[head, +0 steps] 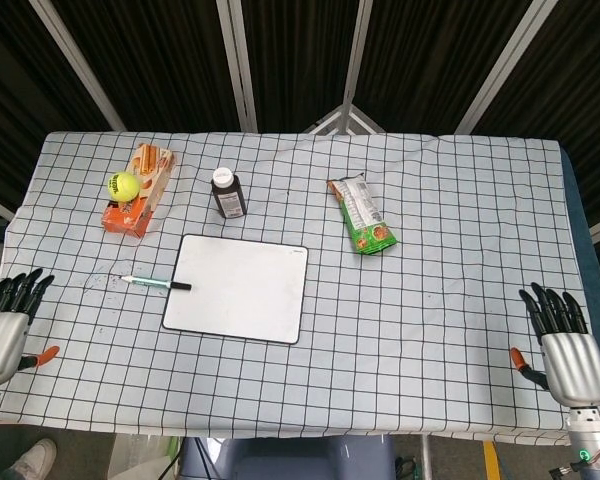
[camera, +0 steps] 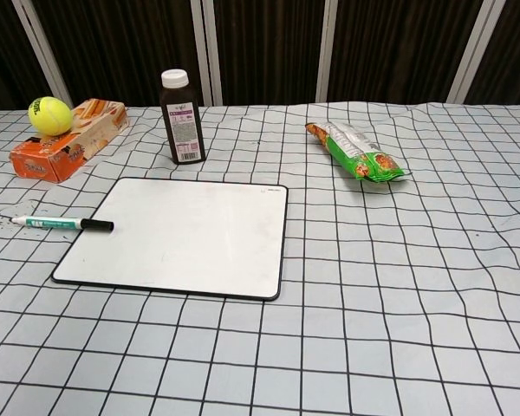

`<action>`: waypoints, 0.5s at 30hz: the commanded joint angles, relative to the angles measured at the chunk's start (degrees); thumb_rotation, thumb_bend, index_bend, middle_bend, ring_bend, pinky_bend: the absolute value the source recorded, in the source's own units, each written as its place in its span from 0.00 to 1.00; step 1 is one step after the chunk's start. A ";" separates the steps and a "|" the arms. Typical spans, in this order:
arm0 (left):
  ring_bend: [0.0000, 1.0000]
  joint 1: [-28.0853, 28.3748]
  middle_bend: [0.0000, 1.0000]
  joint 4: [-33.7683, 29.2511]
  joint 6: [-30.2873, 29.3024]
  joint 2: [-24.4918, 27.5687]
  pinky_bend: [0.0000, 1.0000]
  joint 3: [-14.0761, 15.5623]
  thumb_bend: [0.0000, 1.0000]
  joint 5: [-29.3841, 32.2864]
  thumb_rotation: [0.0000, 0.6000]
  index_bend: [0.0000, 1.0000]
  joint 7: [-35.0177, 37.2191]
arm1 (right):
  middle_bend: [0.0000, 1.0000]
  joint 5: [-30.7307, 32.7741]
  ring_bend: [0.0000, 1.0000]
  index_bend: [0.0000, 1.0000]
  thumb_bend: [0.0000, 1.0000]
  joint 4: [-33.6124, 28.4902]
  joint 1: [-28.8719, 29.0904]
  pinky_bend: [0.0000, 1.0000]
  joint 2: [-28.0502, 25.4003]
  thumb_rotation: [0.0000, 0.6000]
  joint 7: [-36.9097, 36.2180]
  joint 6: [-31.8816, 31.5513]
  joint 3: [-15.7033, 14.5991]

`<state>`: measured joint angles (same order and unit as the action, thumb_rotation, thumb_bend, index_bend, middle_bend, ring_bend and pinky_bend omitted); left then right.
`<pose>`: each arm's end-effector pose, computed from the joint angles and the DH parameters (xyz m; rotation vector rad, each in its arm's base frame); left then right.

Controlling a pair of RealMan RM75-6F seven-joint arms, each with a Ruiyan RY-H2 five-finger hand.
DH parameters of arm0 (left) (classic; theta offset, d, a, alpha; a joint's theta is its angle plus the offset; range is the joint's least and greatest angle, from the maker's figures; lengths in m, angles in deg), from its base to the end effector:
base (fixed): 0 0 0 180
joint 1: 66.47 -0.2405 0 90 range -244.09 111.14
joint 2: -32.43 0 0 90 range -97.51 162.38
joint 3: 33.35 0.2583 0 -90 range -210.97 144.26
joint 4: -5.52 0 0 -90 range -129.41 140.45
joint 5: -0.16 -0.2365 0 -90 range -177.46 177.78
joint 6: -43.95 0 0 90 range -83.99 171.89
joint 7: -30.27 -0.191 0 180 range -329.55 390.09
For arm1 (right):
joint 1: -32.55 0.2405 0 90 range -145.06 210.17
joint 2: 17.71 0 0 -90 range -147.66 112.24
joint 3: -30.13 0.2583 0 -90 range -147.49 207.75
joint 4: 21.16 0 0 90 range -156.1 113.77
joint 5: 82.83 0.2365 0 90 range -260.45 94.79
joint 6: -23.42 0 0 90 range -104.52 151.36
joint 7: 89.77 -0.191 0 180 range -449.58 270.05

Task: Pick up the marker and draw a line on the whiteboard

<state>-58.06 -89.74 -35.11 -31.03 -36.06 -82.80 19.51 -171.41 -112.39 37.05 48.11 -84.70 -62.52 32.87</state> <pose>-0.3146 0.2475 0.1183 -1.4949 -0.8493 -0.7542 -0.3167 -0.2278 0.1265 1.4368 -0.8182 0.8752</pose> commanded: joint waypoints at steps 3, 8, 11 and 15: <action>0.00 5.27 0.00 -1.99 4.76 -2.71 0.02 -3.95 0.15 3.25 1.00 0.28 -6.29 | 0.00 -0.12 0.00 0.00 0.33 -0.04 0.23 0.00 -0.05 1.00 -0.40 0.50 -0.13; 0.00 9.93 0.03 -0.79 9.48 -6.71 0.02 -6.87 0.18 8.44 1.00 0.38 -13.17 | 0.00 -0.63 0.00 0.00 0.33 -0.09 0.44 0.00 0.00 1.00 -0.75 0.63 -0.25; 0.00 13.08 0.03 1.06 12.28 -10.09 0.02 -8.50 0.20 12.44 1.00 0.42 -18.23 | 0.00 -0.96 0.00 0.00 0.33 0.12 0.45 0.00 0.06 1.00 -1.31 0.36 -0.24; 0.00 15.81 0.04 3.26 14.35 -13.50 0.02 -9.62 0.22 16.19 1.00 0.43 -22.72 | 0.00 -1.00 0.00 0.00 0.33 0.27 0.43 0.00 0.06 1.00 -1.89 0.33 -0.27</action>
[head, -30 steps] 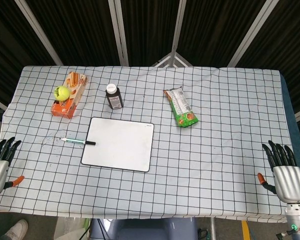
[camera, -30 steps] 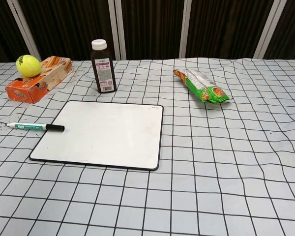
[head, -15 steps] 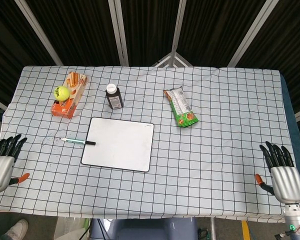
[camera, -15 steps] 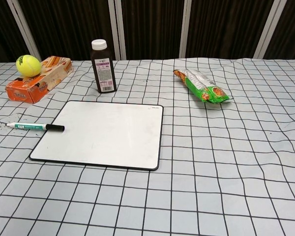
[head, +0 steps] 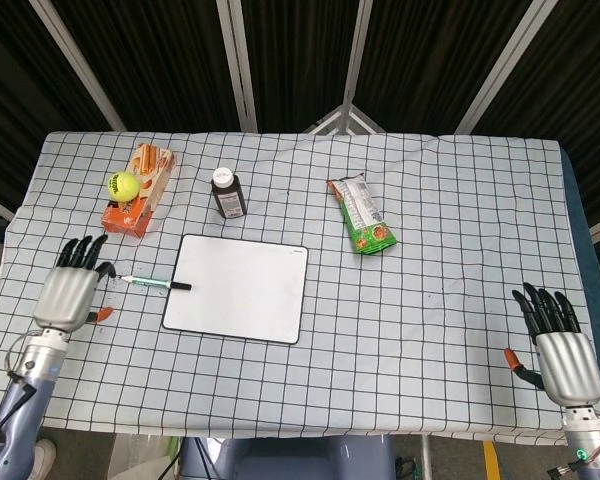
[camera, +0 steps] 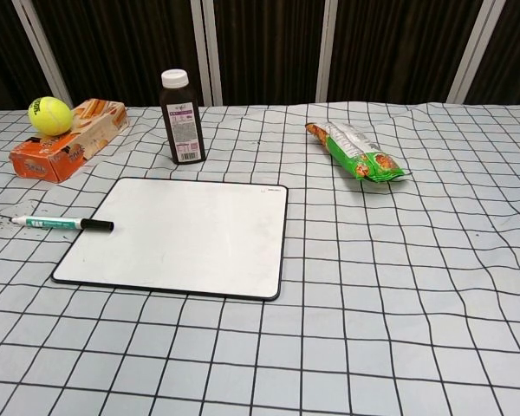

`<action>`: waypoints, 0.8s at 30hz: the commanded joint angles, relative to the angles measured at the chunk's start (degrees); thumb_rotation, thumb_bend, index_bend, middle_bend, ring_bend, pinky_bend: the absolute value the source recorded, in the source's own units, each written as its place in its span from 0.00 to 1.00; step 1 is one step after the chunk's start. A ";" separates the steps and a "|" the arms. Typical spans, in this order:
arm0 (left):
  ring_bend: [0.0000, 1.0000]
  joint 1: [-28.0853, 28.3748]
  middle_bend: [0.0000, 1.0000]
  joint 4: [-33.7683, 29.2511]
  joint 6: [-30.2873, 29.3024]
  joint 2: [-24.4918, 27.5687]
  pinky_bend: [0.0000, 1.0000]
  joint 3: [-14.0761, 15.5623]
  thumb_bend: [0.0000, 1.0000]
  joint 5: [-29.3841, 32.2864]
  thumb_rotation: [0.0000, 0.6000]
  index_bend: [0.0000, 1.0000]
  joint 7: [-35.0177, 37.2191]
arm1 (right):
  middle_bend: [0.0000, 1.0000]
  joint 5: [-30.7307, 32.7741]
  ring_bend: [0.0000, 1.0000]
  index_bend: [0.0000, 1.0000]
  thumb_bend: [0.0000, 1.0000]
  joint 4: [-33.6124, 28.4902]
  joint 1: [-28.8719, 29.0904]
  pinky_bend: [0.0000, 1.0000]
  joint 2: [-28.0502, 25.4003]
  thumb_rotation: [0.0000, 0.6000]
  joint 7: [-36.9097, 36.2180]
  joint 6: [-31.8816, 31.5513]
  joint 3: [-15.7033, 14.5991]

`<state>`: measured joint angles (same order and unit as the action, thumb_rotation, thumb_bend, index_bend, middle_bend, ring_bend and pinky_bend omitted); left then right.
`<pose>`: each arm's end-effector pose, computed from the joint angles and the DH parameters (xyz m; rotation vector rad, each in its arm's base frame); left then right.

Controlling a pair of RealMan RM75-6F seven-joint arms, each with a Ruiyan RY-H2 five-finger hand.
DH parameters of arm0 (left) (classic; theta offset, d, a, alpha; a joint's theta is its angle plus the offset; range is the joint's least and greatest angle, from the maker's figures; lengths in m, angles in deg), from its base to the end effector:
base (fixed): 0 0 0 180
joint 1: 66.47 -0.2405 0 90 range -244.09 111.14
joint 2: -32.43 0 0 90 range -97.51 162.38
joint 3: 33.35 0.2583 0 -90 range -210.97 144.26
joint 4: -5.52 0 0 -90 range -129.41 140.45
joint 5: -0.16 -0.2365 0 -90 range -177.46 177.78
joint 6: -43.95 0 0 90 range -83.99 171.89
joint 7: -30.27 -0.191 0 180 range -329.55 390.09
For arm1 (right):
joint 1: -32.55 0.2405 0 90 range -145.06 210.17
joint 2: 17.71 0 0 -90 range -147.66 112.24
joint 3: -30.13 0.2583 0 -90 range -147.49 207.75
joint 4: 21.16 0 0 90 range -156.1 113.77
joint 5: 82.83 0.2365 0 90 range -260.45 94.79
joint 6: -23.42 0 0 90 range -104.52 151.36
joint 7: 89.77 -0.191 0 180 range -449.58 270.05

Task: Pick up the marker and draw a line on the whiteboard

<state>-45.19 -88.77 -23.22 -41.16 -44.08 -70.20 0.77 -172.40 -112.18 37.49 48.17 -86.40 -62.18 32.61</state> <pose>-0.2556 0.3372 0.0571 -1.6007 -0.7645 -0.6881 -0.3136 -0.2290 0.1233 1.4536 -0.8343 0.9037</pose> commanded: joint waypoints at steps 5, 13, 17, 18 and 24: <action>0.00 6.70 0.03 6.04 4.54 -8.55 0.02 -2.80 0.26 8.54 1.00 0.42 -9.69 | 0.00 -0.61 0.00 0.00 0.33 0.27 0.01 0.00 0.12 1.00 -1.72 -0.60 0.08; 0.00 10.34 0.03 10.46 6.05 -13.66 0.02 -3.56 0.33 14.17 1.00 0.41 -15.10 | 0.00 -0.84 0.00 0.00 0.33 0.79 0.12 0.00 0.21 1.00 -3.21 -0.57 0.02; 0.00 11.71 0.03 12.74 6.55 -15.92 0.02 -3.63 0.35 16.54 1.00 0.41 -16.79 | 0.00 -0.84 0.00 0.00 0.33 0.87 0.18 0.00 0.20 1.00 -3.67 -0.47 0.01; 0.00 11.91 0.03 13.11 6.63 -16.27 0.02 -3.59 0.36 16.85 1.00 0.41 -17.01 | 0.00 -0.82 0.00 0.00 0.33 0.86 0.20 0.00 0.20 1.00 -3.75 -0.43 0.01; 0.00 13.06 0.03 16.16 7.08 -18.93 0.02 -3.15 0.36 18.83 1.00 0.42 -17.97 | 0.00 -0.56 0.00 0.00 0.33 0.85 0.29 0.00 0.14 1.00 -4.18 -0.17 0.07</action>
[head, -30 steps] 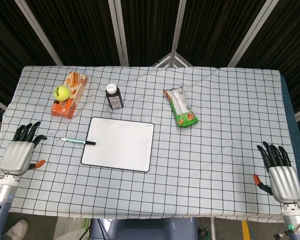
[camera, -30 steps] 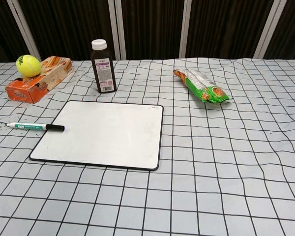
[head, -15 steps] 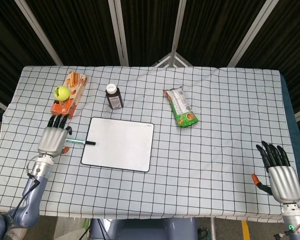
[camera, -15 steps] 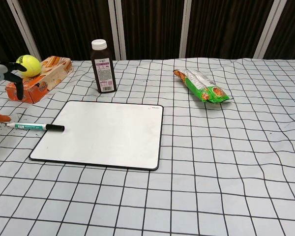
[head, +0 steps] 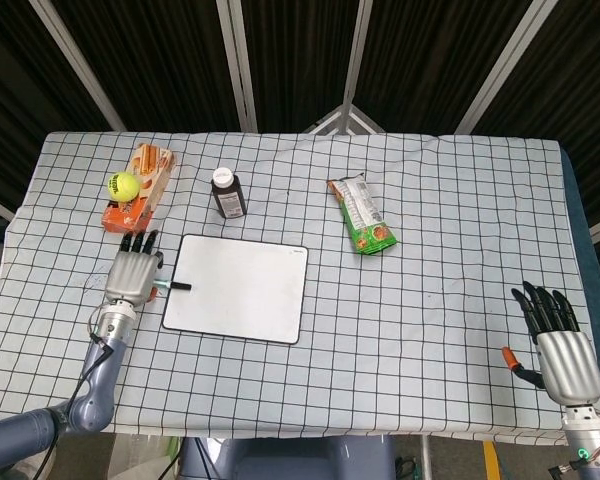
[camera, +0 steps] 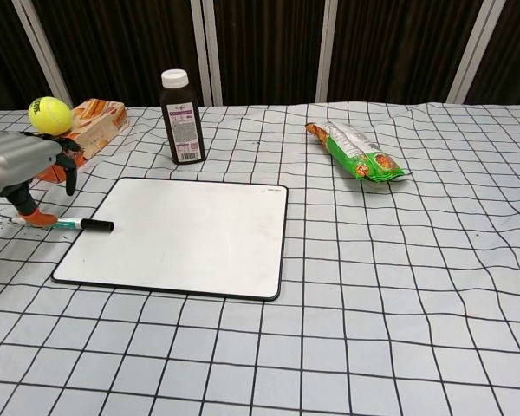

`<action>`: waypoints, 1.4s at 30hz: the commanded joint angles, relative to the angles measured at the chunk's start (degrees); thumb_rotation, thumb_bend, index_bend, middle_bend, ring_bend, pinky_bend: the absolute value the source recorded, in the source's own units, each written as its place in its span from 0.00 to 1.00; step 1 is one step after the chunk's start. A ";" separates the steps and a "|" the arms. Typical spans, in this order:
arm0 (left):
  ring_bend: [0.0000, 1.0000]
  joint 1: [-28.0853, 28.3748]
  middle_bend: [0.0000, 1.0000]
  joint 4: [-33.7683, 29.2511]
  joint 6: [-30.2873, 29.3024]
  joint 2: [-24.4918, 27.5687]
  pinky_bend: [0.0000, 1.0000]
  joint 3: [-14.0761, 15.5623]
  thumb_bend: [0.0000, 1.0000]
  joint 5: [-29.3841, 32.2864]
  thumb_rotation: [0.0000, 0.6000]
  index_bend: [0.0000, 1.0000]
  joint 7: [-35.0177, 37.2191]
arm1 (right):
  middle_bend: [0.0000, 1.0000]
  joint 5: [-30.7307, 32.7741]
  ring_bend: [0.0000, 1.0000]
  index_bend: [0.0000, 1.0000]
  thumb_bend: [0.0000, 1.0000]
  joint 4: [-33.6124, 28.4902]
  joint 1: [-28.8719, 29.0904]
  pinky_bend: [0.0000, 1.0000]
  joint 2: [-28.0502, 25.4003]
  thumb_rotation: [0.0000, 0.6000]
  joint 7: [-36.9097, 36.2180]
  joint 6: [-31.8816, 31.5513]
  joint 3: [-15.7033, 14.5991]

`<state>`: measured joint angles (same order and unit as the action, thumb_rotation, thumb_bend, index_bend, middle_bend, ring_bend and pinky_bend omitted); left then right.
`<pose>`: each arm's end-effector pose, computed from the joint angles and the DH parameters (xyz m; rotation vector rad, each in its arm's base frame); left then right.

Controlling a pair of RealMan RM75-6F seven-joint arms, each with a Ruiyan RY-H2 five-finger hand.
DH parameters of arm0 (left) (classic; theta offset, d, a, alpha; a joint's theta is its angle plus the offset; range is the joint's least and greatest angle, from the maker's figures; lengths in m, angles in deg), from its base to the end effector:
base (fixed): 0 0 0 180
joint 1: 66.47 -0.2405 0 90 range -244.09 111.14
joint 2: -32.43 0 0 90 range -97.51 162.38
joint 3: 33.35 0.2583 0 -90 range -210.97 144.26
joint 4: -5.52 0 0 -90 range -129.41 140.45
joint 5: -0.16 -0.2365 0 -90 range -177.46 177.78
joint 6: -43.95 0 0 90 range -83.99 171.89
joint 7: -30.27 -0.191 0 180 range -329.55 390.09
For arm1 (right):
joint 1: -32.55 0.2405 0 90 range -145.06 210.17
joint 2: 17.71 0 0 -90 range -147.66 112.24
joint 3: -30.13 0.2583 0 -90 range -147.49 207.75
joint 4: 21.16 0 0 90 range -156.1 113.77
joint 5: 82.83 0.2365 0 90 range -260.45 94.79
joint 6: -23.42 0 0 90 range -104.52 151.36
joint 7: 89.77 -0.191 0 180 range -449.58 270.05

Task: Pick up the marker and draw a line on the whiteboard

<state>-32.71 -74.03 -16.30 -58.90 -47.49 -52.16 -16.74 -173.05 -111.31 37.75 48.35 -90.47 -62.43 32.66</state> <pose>-0.2299 0.3971 -0.0352 -1.6594 -0.7636 -0.4948 -0.3133 -0.2307 0.1239 1.4438 -0.8699 0.9598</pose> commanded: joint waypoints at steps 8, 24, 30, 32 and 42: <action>0.00 1.67 0.03 4.66 0.59 -3.72 0.02 0.36 0.36 2.60 1.00 0.43 -0.24 | 0.00 0.32 0.00 0.00 0.33 -0.14 0.03 0.00 -0.08 1.00 -0.37 0.11 0.12; 0.00 3.17 0.05 8.04 1.19 -6.32 0.02 1.60 0.48 4.75 1.00 0.56 -0.45 | 0.00 0.92 0.00 0.00 0.33 -0.57 0.05 0.00 -0.22 1.00 -0.84 0.45 0.21; 0.00 2.84 0.08 6.33 0.41 -5.68 0.02 1.71 0.52 4.01 1.00 0.65 2.01 | 0.00 1.00 0.00 0.00 0.33 -0.60 0.01 0.00 -0.24 1.00 -0.94 0.39 0.23; 0.00 2.62 0.08 4.37 -0.13 -4.76 0.02 1.42 0.53 3.36 1.00 0.66 3.38 | 0.00 1.13 0.00 0.00 0.33 -0.68 0.04 0.00 -0.26 1.00 -0.97 0.47 0.28; 0.00 0.70 0.14 -7.90 -3.45 -0.17 0.07 -0.42 0.53 -4.65 1.00 0.68 16.31 | 0.00 1.35 0.00 0.00 0.33 -0.90 0.05 0.00 -0.24 1.00 -0.80 0.59 0.31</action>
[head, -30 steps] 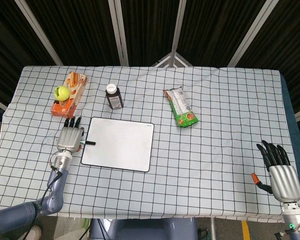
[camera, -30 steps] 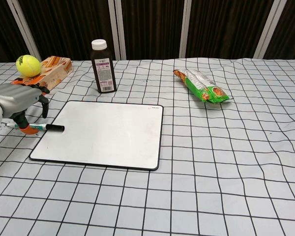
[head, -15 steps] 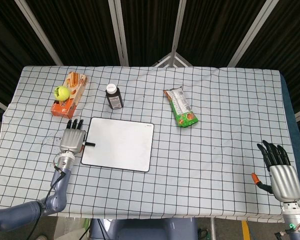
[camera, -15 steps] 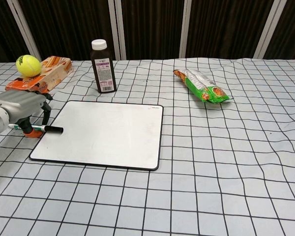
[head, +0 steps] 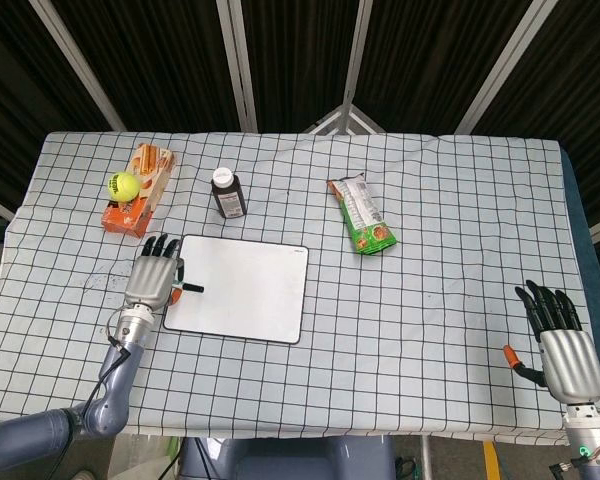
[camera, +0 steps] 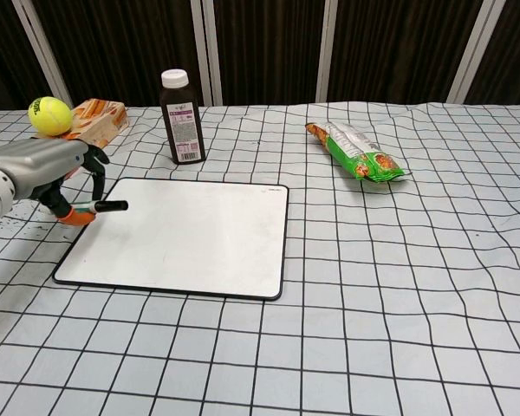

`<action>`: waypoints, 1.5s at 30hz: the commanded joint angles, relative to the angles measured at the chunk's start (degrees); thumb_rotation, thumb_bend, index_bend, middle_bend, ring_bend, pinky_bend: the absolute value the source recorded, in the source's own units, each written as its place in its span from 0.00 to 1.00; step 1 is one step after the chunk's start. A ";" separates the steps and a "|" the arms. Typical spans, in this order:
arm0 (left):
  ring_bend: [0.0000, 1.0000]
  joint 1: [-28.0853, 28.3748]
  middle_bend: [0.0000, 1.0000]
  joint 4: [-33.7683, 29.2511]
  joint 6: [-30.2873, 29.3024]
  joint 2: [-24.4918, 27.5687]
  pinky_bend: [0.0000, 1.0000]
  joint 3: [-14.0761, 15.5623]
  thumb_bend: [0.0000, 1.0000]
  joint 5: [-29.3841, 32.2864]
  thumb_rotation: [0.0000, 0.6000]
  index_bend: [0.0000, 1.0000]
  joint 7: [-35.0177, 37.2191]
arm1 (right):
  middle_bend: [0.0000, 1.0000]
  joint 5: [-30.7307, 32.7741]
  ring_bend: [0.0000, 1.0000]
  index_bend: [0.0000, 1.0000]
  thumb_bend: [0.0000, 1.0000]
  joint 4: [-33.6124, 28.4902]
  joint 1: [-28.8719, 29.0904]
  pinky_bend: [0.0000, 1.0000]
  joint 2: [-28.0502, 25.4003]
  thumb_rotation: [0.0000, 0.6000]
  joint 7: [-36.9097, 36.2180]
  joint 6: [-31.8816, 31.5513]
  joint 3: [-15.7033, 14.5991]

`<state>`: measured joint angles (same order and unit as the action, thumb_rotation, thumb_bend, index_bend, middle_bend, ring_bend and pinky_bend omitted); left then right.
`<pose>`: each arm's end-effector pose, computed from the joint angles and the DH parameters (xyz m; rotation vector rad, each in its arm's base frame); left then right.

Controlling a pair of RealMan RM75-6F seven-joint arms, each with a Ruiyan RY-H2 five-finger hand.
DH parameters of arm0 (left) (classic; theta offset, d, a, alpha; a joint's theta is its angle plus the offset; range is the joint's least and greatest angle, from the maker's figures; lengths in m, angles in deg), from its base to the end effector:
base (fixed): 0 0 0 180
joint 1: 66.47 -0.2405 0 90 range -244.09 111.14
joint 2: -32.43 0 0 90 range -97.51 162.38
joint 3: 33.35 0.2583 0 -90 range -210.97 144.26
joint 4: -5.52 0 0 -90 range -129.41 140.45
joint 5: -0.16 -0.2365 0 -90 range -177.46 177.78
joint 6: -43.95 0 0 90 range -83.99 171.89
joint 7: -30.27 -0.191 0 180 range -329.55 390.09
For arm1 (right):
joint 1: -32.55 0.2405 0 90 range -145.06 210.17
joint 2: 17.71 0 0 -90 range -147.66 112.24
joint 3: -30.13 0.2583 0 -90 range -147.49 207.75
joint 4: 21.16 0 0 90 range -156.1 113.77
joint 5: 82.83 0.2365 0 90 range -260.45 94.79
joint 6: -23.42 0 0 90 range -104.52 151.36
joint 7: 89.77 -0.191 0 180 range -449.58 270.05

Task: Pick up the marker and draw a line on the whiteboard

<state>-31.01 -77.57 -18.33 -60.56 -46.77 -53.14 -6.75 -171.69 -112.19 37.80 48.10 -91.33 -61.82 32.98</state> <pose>-0.1937 0.3884 -0.0508 -1.6431 -0.9228 -0.7009 -0.3144 -0.2324 0.1247 1.4190 -0.9032 0.9654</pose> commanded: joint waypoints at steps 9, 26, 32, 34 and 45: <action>0.03 -1.26 0.17 -5.06 -2.41 -3.10 0.14 -3.07 0.53 -10.97 1.00 0.69 24.17 | 0.00 -0.08 0.00 0.00 0.33 -0.07 -0.07 0.00 0.00 1.00 0.03 -0.17 -0.03; 0.04 4.03 0.21 5.56 -0.19 -14.25 0.16 -9.27 0.53 -9.37 1.00 0.72 37.12 | 0.00 0.47 0.00 0.00 0.33 -0.14 0.14 0.00 -0.35 1.00 -0.92 0.58 0.06; 0.04 4.80 0.21 6.99 0.43 -16.02 0.16 -8.93 0.53 -8.87 1.00 0.72 37.74 | 0.00 0.69 0.00 0.00 0.33 -0.22 0.20 0.00 -0.44 1.00 -1.09 0.77 0.11; 0.04 4.93 0.21 7.34 0.48 -16.37 0.16 -8.76 0.53 -8.91 1.00 0.72 37.86 | 0.00 0.69 0.00 0.00 0.33 -0.26 0.20 0.00 -0.46 1.00 -1.13 0.77 0.12; 0.04 5.37 0.21 8.30 1.16 -16.97 0.16 -7.94 0.52 -9.33 1.00 0.72 38.42 | 0.00 0.67 0.00 0.00 0.33 -0.34 0.27 0.00 -0.50 1.00 -1.14 0.88 0.09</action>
<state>-25.65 -69.28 -17.18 -77.52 -54.72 -62.45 31.65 -171.02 -112.53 38.07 47.59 -92.47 -60.94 33.07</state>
